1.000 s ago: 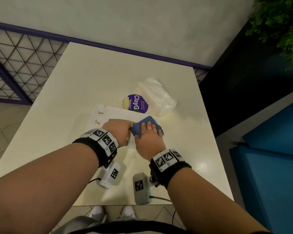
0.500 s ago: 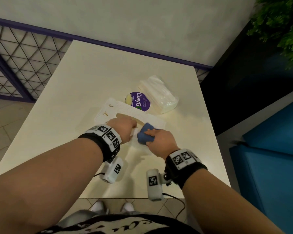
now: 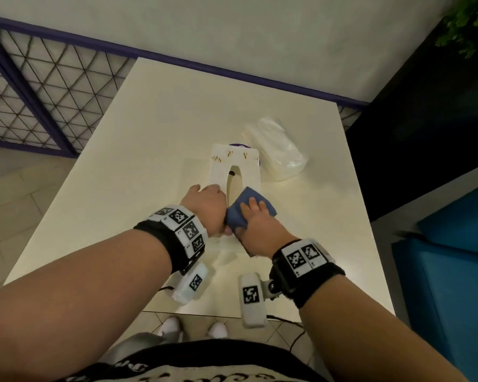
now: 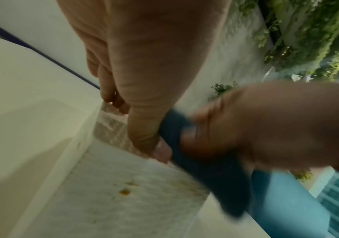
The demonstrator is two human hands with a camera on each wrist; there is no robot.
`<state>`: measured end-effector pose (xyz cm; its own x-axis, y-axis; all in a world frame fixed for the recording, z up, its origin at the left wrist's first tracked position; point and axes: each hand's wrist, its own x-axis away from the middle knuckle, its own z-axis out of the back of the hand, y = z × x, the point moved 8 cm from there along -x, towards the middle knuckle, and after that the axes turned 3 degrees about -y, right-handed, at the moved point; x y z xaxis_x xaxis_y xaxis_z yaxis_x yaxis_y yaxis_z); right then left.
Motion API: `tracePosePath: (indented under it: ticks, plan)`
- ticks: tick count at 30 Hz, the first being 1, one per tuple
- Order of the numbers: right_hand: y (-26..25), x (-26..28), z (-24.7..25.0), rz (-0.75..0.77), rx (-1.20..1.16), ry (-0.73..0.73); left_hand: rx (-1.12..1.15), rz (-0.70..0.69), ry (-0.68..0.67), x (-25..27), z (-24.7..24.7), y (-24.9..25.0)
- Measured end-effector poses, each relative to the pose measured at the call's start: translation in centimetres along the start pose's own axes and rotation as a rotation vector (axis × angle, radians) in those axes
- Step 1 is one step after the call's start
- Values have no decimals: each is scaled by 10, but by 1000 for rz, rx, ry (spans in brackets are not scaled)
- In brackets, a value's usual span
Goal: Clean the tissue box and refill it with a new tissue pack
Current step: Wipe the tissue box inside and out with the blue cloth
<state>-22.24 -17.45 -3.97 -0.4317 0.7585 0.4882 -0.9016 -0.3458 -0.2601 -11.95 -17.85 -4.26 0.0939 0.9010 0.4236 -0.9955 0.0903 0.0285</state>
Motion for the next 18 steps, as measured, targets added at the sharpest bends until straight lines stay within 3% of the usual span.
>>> tracePosePath:
  ticks: [3, 10, 16, 18]
  plan:
    - [11, -24, -15, -94, 66, -27, -7, 12, -15, -3, 0, -2]
    - [13, -107, 39, -142, 139, -10, -28, 43, -65, -3, 3, -3]
    - [11, -46, -32, -113, 251, -161, 20, 61, -81, -13, -3, -3]
    - [17, -44, -34, -112, 240, -190, 38, 74, -78, -14, -4, -3]
